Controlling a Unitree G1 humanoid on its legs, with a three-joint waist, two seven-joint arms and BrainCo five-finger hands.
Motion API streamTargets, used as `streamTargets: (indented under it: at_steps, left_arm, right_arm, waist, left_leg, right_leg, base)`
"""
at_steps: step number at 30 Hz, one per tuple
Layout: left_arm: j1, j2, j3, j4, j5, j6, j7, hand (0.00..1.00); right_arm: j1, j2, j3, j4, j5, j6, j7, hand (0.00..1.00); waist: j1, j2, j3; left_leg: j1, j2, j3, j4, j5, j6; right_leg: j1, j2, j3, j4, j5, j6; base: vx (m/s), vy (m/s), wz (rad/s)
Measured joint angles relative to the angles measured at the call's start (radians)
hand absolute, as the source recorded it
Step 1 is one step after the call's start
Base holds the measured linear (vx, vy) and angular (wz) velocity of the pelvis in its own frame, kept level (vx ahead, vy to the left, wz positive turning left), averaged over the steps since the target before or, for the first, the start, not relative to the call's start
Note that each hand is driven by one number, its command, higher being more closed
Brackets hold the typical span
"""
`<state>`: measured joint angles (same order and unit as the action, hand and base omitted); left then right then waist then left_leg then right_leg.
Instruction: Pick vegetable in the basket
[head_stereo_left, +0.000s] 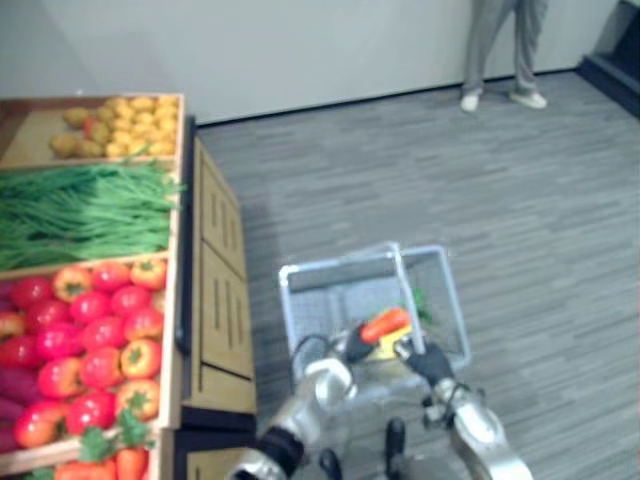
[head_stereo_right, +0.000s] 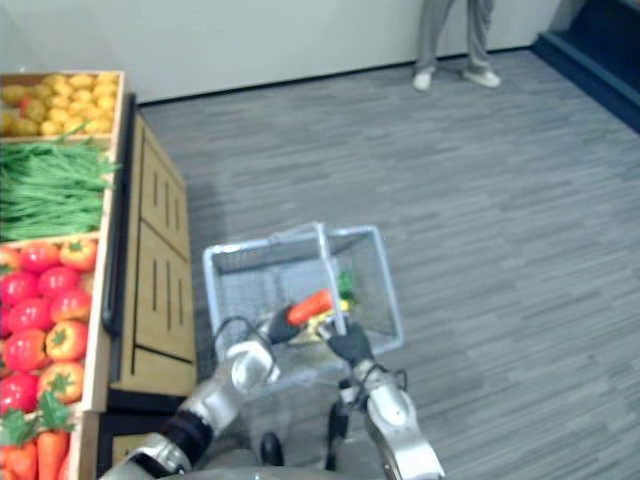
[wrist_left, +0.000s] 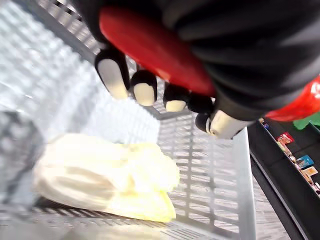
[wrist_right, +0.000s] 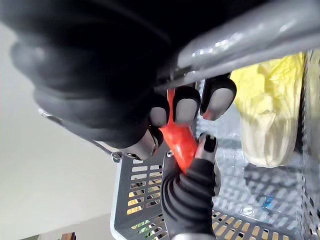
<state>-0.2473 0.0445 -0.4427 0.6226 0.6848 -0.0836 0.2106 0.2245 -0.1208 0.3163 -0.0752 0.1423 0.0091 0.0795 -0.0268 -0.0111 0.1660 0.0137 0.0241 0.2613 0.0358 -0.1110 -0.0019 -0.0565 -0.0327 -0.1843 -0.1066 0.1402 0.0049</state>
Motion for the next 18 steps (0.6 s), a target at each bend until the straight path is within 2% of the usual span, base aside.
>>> streamTargets:
  at_steps: [7, 18]
  left_arm:
    - [-0.044, -0.002, -0.027, 0.061, 0.006, 0.001, 0.0, 0.0]
    - [-0.04, 0.005, -0.01, 0.069, -0.007, 0.002, 0.002, 0.0]
  right_arm:
    - [-0.009, -0.001, 0.015, -0.002, 0.016, 0.0, 0.014, 1.0]
    - [-0.005, 0.005, -0.037, -0.002, 0.012, 0.0, -0.014, 1.0]
  waist:
    - [-0.002, -0.009, 0.0]
    - [-0.003, -0.011, -0.001]
  left_leg:
    - [-0.012, -0.007, -0.002, -0.002, 0.011, 0.004]
    - [-0.003, -0.021, -0.028, -0.016, 0.022, 0.016]
  right_leg:
    - [-0.02, -0.007, -0.003, 0.0, 0.004, 0.005]
    - [-0.004, -0.022, -0.028, -0.001, 0.007, 0.009]
  base:
    - [0.02, 0.047, 0.01]
    - [0.0, 0.05, 0.08]
